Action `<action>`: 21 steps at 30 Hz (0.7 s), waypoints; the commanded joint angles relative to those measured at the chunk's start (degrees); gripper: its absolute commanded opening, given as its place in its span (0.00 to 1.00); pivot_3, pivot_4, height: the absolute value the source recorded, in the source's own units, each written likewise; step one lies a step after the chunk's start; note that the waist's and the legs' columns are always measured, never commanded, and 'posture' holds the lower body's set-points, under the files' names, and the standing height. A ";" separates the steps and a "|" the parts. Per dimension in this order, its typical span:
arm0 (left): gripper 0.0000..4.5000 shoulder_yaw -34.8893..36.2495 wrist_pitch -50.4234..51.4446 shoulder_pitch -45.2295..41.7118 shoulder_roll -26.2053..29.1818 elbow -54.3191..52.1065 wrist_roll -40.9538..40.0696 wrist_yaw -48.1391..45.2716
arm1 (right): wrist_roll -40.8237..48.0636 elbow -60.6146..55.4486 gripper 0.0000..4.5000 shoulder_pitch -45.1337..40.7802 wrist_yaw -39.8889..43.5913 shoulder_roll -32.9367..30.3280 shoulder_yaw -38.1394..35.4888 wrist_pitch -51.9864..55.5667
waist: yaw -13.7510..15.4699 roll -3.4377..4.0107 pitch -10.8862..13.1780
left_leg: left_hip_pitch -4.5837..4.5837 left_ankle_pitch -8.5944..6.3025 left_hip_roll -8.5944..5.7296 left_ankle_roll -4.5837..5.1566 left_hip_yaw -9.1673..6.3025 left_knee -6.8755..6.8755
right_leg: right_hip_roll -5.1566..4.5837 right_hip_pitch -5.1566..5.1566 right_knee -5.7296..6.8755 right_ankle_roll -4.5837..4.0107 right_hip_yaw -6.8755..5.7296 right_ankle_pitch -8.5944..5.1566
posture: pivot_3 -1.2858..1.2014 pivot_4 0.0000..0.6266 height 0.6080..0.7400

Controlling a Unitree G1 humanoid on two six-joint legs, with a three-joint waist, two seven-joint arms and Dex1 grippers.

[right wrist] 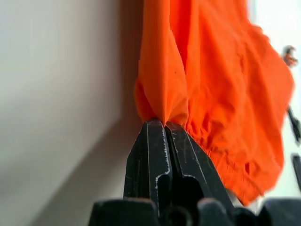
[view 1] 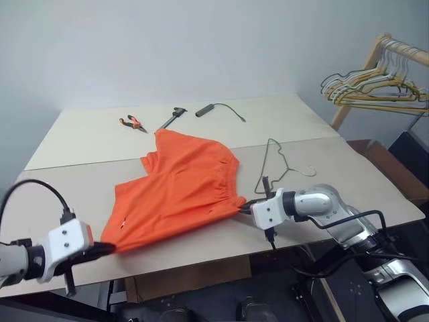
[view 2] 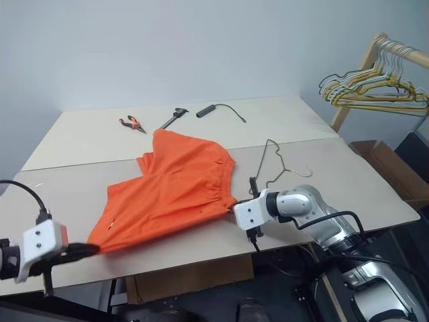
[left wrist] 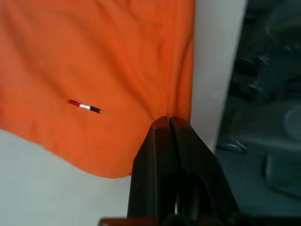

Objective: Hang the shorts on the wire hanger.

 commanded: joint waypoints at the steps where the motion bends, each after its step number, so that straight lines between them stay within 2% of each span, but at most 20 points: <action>1: 0.00 2.79 2.08 1.89 0.52 -3.41 -1.60 -2.89 | 1.64 -3.24 0.01 0.64 3.57 -2.79 -1.70 -0.84 | 0.37 -0.01 0.00 | 0.00 -0.02 0.00 0.03 0.04 0.00 | -0.01 0.00 -0.01 0.02 0.00 -0.01 | 0.52 0.00 1.00; 5: 0.00 2.24 4.25 4.09 0.26 -6.34 -2.53 -4.71 | 2.78 -4.98 0.01 1.93 6.19 -4.16 -1.98 -0.69 | 0.71 -0.01 0.01 | 0.02 -0.02 0.01 0.05 0.07 0.00 | -0.02 0.00 -0.01 0.14 0.00 -0.11 | 0.52 0.00 1.00; 9: 0.00 -0.17 4.80 3.88 0.19 -6.12 -0.02 -3.26 | 3.37 -5.23 0.01 2.63 7.37 -4.00 -1.65 -0.94 | 0.71 -0.01 0.01 | 0.07 -0.02 0.05 0.05 0.07 0.00 | 0.04 0.01 0.02 0.24 0.00 -0.19 | 0.52 0.00 1.00; 10: 0.00 -0.40 4.88 3.50 0.14 -5.63 -0.08 -3.24 | 3.39 -5.31 0.05 2.68 7.55 -3.98 -1.68 -1.00 | 0.71 -0.01 0.00 | 0.06 -0.01 0.06 0.06 0.07 0.00 | 0.05 0.01 0.02 0.24 -0.01 -0.19 | 0.52 0.00 1.00; 13: 0.14 -0.51 4.27 3.06 0.36 -4.30 0.14 -3.89 | 4.90 -6.16 0.21 2.90 10.09 -5.24 -2.20 0.55 | 0.72 -0.01 0.01 | 0.05 -0.01 0.05 0.07 0.07 0.00 | 0.04 0.00 0.02 0.23 0.00 -0.20 | 0.52 0.00 1.00; 18: 0.49 2.69 3.08 3.39 1.35 -2.16 0.06 -7.20 | 13.42 -9.30 0.58 3.14 16.54 -9.14 -5.75 7.78 | 0.73 -0.04 0.03 | 0.01 -0.02 0.05 0.12 0.08 0.00 | 0.01 -0.02 -0.03 0.20 -0.02 -0.18 | 0.52 0.00 1.00; 21: 0.70 5.66 3.57 2.26 1.43 -1.49 -1.91 -9.22 | 19.92 -9.22 0.80 2.38 16.16 -9.30 -10.76 14.97 | 0.73 -0.06 0.04 | 0.02 -0.03 0.07 0.11 0.05 0.00 | 0.00 -0.02 -0.03 0.18 -0.06 -0.20 | 0.51 0.00 1.00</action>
